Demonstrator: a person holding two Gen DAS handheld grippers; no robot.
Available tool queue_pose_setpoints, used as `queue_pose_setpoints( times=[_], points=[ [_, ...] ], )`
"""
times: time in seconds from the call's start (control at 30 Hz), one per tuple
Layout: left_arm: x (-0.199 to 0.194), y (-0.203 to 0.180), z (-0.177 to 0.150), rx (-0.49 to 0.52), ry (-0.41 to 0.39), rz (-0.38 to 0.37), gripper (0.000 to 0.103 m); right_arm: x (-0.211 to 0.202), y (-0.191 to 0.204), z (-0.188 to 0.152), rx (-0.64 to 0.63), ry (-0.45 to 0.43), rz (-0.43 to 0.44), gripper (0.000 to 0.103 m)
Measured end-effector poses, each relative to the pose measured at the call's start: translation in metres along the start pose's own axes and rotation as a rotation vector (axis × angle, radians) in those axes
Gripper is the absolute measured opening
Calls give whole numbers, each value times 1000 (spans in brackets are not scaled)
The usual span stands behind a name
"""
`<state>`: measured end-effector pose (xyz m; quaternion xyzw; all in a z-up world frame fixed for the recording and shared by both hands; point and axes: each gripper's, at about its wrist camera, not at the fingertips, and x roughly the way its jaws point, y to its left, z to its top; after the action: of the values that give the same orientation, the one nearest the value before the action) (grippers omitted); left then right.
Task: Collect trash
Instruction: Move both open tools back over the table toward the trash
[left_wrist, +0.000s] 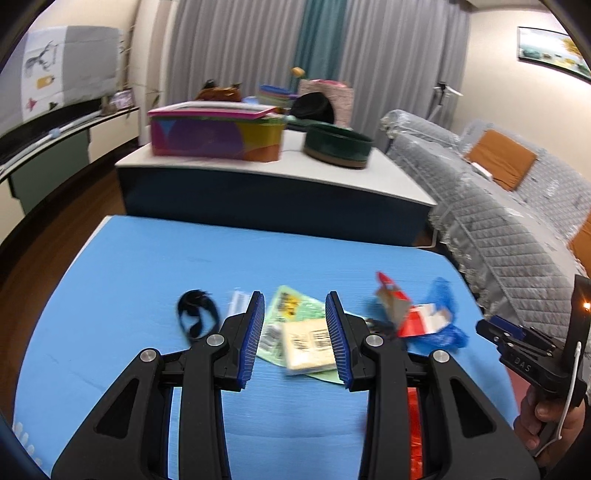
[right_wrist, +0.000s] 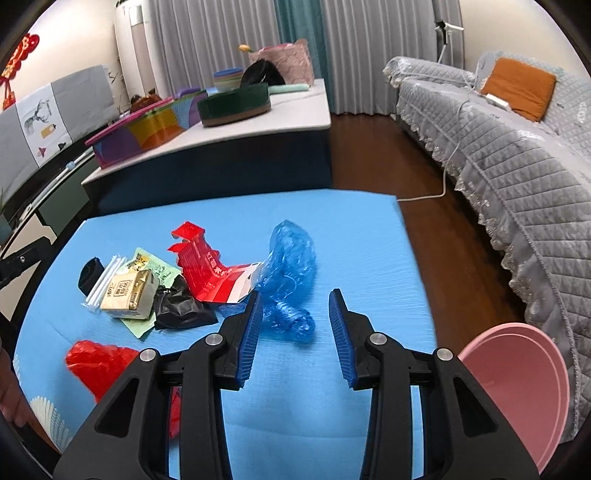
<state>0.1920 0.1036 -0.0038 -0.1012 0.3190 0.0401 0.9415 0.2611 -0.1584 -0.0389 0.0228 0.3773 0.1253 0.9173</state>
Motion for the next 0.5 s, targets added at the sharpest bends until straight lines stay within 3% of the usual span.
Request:
queue_pose_setpoints(
  times=[0.2, 0.5],
  points=[
    [18, 34, -2, -61, 22, 75, 35, 25, 3, -2, -5, 42, 11, 38],
    [51, 78, -10, -213, 131, 162, 35, 48, 5, -7, -24, 105, 21, 40]
  ],
)
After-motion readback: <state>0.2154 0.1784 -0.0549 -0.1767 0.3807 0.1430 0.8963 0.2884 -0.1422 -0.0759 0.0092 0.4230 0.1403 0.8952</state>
